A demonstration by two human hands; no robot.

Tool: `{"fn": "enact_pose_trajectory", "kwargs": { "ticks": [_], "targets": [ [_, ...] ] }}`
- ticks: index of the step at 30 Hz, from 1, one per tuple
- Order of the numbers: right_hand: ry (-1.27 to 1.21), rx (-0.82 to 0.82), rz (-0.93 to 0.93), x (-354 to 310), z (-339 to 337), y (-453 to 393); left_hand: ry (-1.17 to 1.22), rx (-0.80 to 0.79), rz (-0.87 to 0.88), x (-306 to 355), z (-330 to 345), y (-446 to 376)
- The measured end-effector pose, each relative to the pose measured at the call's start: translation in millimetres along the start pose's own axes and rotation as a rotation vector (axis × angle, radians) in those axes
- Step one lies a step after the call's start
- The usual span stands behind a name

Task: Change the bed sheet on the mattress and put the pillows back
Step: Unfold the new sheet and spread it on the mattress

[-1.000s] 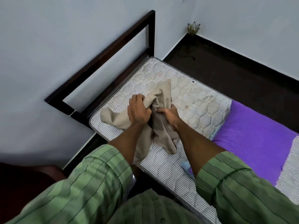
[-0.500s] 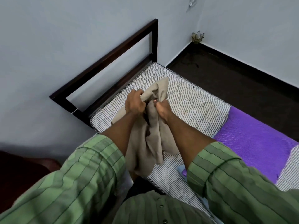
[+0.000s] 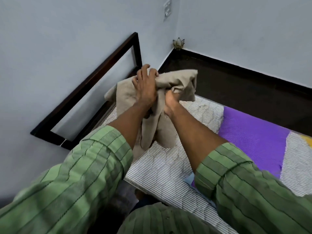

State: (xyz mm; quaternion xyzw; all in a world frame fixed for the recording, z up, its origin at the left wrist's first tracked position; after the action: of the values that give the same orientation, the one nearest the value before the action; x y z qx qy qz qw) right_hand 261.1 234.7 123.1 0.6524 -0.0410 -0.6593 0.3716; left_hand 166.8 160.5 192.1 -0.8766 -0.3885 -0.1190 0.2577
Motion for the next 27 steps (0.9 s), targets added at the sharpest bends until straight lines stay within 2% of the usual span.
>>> {"fn": "enact_pose_trajectory", "kwargs": {
  "ticks": [3, 4, 7, 9, 10, 13, 16, 19, 20, 21, 22, 24, 27],
  "targets": [
    [0.075, -0.149, 0.148, 43, -7, -8, 0.035, -0.282, -0.137, -33, 45, 38],
    [0.184, -0.167, 0.146, 49, -16, 5, 0.071, -0.387, -0.193, -48, 59, 56],
    [0.695, -0.094, 0.068, 83, -47, 21, 0.185, -0.781, -0.369, -93, 101, 125],
    [0.803, -0.121, 0.061, 113, -50, 19, 0.265, -0.977, -0.388, -113, 120, 163],
    [0.741, -0.108, 0.116, 123, -47, 16, 0.317, -1.021, -0.408, -121, 127, 177],
    [0.743, -0.101, 0.215, 143, -47, 29, 0.467, -1.106, -0.587, -137, 146, 209],
    [0.524, -0.047, 0.317, 159, -43, 30, 0.59, -1.092, -0.68, -129, 139, 208],
    [0.05, -0.037, 0.517, 182, -33, 11, 0.468, -0.997, -0.565, -131, 135, 185],
    [-0.033, 0.012, 0.494, 199, -40, -10, 0.395, -0.975, -0.525, -131, 133, 179],
    [0.033, 0.08, 0.433, 208, -47, -33, 0.334, -0.946, -0.484, -130, 132, 172],
    [-0.019, 0.1, 0.425, 211, -50, -44, 0.303, -0.908, -0.441, -127, 128, 165],
    [-0.235, 0.041, 0.445, 202, -36, -34, 0.335, -0.867, -0.376, -122, 122, 151],
    [-0.27, 0.01, 0.401, 162, -25, -4, 0.454, -0.832, -0.39, -126, 117, 136]
  ]
}}
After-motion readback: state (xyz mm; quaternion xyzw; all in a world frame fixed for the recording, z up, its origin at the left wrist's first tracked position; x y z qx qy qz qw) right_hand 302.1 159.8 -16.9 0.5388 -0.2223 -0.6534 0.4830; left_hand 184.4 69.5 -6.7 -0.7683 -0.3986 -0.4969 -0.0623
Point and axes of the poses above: each hand's wrist, its own y-axis away from the middle knuckle, its own z-axis out of the palm, x = y × z, the point moved 6 cm from there along -y, towards the middle knuckle, and after that the axes turned 6 degrees about y, right-handed, at the moved point
